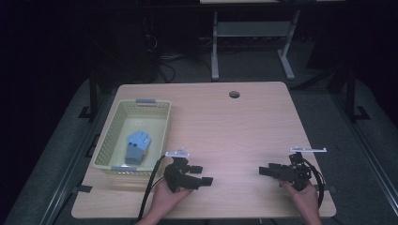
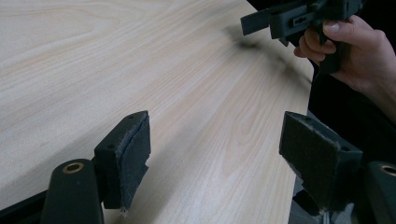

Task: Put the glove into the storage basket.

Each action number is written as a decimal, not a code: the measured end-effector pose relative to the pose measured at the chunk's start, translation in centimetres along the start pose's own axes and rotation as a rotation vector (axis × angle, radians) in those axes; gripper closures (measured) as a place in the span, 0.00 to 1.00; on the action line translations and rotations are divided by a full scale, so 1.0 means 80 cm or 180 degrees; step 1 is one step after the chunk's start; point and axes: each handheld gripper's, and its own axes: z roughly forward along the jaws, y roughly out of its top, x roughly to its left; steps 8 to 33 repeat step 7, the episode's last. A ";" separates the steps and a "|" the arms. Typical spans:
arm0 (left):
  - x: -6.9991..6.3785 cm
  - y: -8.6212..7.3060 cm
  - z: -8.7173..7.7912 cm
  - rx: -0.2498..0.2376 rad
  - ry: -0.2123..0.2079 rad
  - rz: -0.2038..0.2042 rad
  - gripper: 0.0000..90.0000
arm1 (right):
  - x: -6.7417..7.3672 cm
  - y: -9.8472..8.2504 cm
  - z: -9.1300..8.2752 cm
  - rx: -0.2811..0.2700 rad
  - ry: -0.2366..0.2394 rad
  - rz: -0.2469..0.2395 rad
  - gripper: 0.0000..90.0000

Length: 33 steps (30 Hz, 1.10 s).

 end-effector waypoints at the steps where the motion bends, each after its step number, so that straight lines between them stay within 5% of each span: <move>1: -0.002 -0.002 -0.001 -0.0008 0.0007 0.0001 0.27 | 0.002 -0.002 0.000 0.0002 0.0006 -0.0019 0.29; 5: -0.007 -0.006 -0.005 -0.0037 -0.0029 0.0029 0.27 | 0.010 -0.005 0.001 0.0021 0.0028 -0.0203 0.29; 33: -0.008 -0.007 -0.007 -0.0059 -0.0046 0.0046 0.27 | 0.011 -0.006 0.001 0.0024 0.0059 -0.0204 0.29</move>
